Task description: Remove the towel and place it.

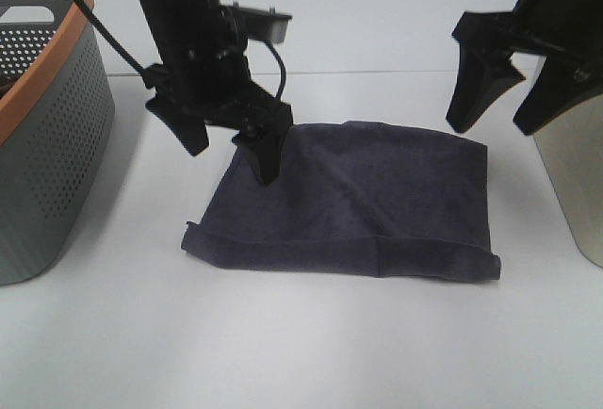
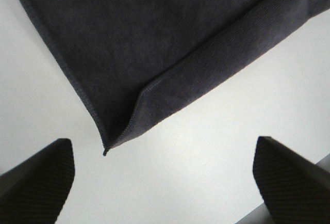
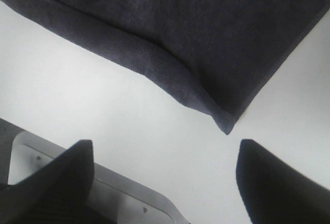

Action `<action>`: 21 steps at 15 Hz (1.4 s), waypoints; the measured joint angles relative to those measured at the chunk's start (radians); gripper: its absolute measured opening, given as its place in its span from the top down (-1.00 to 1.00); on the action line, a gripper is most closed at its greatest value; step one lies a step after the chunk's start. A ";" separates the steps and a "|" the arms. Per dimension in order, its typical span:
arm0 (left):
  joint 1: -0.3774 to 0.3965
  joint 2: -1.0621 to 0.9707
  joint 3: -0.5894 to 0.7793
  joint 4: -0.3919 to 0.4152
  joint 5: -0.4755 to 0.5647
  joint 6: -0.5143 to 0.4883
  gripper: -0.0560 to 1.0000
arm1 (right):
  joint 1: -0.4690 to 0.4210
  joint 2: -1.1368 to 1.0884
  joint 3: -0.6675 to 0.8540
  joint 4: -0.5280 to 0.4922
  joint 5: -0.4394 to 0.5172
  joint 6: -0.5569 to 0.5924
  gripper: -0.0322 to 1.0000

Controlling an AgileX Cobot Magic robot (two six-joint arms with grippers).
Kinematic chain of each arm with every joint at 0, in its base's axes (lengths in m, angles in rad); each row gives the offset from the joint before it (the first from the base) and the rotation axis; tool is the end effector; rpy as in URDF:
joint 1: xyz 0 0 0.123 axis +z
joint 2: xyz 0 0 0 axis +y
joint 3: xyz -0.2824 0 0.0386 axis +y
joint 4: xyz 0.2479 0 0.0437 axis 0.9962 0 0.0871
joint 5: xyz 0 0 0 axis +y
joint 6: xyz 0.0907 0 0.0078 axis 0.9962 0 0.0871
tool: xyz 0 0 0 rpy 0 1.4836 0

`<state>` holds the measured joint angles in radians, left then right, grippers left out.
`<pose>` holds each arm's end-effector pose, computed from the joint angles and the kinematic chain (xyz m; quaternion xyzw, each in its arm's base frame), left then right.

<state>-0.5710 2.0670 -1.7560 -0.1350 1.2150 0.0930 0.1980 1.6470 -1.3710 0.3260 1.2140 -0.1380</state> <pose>0.3554 -0.2420 0.2292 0.3063 0.9475 -0.0784 0.0486 0.3146 0.0910 0.2908 -0.1213 0.9767 0.1587 0.0781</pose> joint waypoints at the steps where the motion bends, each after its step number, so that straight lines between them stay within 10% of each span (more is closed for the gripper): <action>1: 0.000 -0.018 -0.012 0.007 0.001 -0.012 -0.77 | 0.000 -0.023 -0.010 -0.005 0.000 0.012 -0.38; 7: 0.107 -0.249 -0.071 0.231 0.002 -0.176 -0.77 | -0.044 -0.316 -0.074 -0.354 0.004 0.263 -0.52; 11: 0.282 -0.359 -0.055 0.220 0.000 -0.169 -0.77 | -0.265 -0.339 -0.073 -0.356 0.004 0.255 -0.52; 15: 0.471 -0.591 0.211 0.216 0.000 -0.172 -0.77 | -0.287 -0.435 0.033 -0.289 0.002 0.167 -0.52; 21: 0.491 -1.039 0.606 0.218 -0.029 -0.181 -0.77 | -0.289 -0.858 0.356 -0.284 0.005 0.176 -0.52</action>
<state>-0.0800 1.0280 -1.1500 0.0830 1.1860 -0.0880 -0.0910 0.7890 -1.0150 0.0420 1.2190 0.0380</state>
